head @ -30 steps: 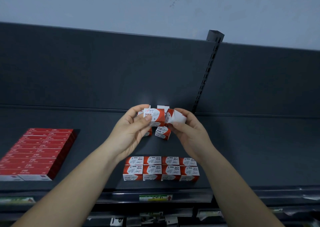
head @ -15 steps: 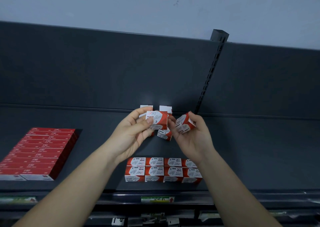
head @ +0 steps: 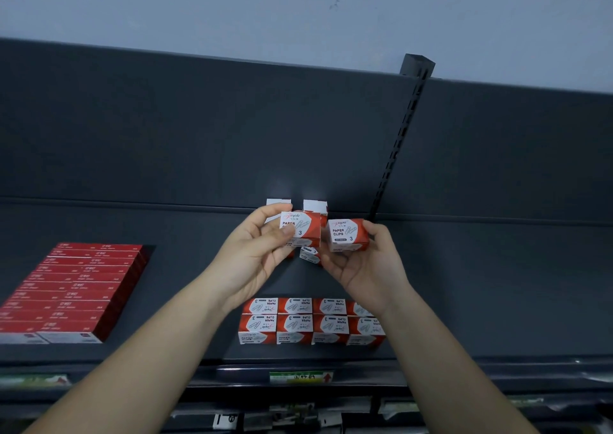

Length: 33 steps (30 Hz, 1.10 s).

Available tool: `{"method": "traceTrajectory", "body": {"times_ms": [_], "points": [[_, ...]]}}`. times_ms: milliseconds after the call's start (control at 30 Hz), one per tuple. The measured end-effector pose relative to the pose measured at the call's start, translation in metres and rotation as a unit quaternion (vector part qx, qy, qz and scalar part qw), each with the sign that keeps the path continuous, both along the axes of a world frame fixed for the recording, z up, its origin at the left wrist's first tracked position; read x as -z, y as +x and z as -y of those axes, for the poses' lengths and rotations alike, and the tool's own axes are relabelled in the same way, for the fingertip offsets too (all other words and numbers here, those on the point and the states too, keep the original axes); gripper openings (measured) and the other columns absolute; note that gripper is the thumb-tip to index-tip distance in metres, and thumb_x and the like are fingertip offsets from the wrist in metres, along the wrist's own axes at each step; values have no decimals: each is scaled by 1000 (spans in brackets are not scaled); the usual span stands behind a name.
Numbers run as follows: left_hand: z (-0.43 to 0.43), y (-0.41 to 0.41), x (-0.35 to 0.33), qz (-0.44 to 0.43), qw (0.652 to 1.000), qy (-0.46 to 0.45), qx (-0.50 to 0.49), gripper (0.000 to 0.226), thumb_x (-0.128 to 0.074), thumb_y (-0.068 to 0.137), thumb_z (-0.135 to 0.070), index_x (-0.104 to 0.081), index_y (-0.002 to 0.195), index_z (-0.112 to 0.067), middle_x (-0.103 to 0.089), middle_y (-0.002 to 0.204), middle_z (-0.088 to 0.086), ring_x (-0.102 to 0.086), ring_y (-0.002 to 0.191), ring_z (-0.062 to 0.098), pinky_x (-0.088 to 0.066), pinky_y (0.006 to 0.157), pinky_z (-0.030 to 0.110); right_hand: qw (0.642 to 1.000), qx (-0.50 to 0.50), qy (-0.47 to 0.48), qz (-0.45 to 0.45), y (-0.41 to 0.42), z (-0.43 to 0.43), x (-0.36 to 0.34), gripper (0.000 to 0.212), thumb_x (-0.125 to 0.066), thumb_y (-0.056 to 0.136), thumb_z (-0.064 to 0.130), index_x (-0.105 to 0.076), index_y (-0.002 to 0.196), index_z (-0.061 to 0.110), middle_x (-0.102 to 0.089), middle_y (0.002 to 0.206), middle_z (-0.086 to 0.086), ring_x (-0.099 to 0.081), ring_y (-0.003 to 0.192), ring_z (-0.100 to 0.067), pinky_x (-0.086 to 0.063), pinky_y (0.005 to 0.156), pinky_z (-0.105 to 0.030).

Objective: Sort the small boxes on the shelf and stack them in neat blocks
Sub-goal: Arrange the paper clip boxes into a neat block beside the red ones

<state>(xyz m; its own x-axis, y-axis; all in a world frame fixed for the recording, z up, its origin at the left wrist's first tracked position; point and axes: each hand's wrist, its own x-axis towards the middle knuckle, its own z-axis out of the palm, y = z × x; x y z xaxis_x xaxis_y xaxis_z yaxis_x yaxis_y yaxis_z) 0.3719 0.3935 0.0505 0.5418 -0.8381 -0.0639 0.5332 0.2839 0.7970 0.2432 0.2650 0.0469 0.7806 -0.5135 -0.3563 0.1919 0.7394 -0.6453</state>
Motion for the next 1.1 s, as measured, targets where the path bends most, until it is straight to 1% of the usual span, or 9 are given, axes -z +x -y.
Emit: {"method": "traceTrajectory", "body": {"times_ms": [133, 267, 400, 567, 667, 767, 967, 1033, 1100], "points": [[-1, 0, 2, 35, 999, 10, -8, 33, -60, 81, 2, -62, 111, -11, -71, 105, 10, -69, 96, 18, -57, 84, 23, 999, 4, -46, 21, -2, -6, -4, 31, -48, 97, 27, -61, 109, 1, -70, 110, -21, -69, 102, -31, -58, 88, -39], [-4, 0, 4, 42, 999, 19, -10, 35, -61, 79, 3, -63, 110, -12, -71, 106, 10, -68, 99, 20, -56, 89, 26, 987, 14, -160, -24, 3, -12, -2, 19, -53, 98, 10, -60, 114, 2, -72, 106, -16, -70, 101, -26, -57, 91, -39], [-8, 2, 6, 21, 999, 24, -23, 39, -64, 77, 1, -65, 114, -13, -68, 116, 16, -65, 107, 25, -53, 94, 32, 981, 9, -189, -36, 5, -13, 0, 23, -61, 94, 15, -64, 116, 9, -73, 105, -11, -69, 96, -23, -56, 89, -38], [-13, 5, 6, 11, 999, 24, -26, 38, -60, 82, 6, -63, 117, -10, -69, 115, 16, -67, 104, 25, -56, 91, 32, 980, 19, -193, -33, 9, -16, 3, 36, -69, 82, 22, -64, 115, 10, -74, 104, -8, -70, 91, -17, -55, 74, -25], [-14, 7, 8, 31, 998, 42, -34, 37, -58, 85, 10, -59, 118, -6, -70, 112, 16, -68, 100, 25, -57, 89, 33, 978, 19, -206, -33, 13, -15, 4, 32, -69, 85, 18, -64, 115, 9, -74, 106, -9, -71, 95, -20, -55, 76, -27], [-14, 11, 11, 46, 994, 77, -54, 34, -61, 85, 9, -59, 117, -4, -71, 110, 15, -70, 99, 24, -58, 80, 27, 971, 17, -232, -59, 18, -13, 9, 30, -68, 88, 14, -63, 117, 9, -73, 108, -9, -70, 102, -23, -56, 81, -29], [-15, 19, 20, 135, 978, 141, -73, 24, -65, 87, 0, -64, 110, -8, -74, 104, 9, -71, 97, 23, -56, 87, 31, 966, -5, -250, -65, 27, -14, 21, 28, -71, 86, 7, -63, 113, 9, -72, 111, -11, -70, 102, -24, -56, 90, -37], [-15, 23, 24, 199, 960, 184, -70, 19, -66, 88, -3, -67, 105, -12, -75, 99, 7, -72, 93, 21, -57, 86, 30, 947, -20, -307, -93, 29, -12, 25, 26, -74, 84, 11, -66, 108, 19, -73, 107, -6, -70, 101, -22, -55, 91, -37], [-16, 30, 30, 266, 936, 220, -65, 17, -69, 86, -4, -69, 98, -16, -75, 92, 4, -72, 86, 19, -57, 79, 27, 912, -37, -382, -143, 29, -9, 26, 25, -77, 83, 16, -67, 103, 27, -72, 104, 0, -69, 99, -17, -56, 86, -31]]}}
